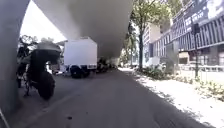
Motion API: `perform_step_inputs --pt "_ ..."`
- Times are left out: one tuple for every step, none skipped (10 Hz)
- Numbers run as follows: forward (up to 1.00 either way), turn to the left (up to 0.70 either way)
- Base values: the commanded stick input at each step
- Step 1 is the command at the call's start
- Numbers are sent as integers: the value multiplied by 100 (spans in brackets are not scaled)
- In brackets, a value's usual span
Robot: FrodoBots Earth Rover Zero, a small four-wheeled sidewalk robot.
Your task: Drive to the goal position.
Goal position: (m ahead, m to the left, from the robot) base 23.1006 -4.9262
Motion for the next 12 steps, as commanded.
perform_step_inputs --pt "45 -27" --pt "45 -27" --pt "45 -9" --pt "45 0" --pt "45 0" --pt "45 0" --pt "45 0" --pt "45 0" --pt "45 0" --pt "45 0" --pt "45 0" --pt "45 0"
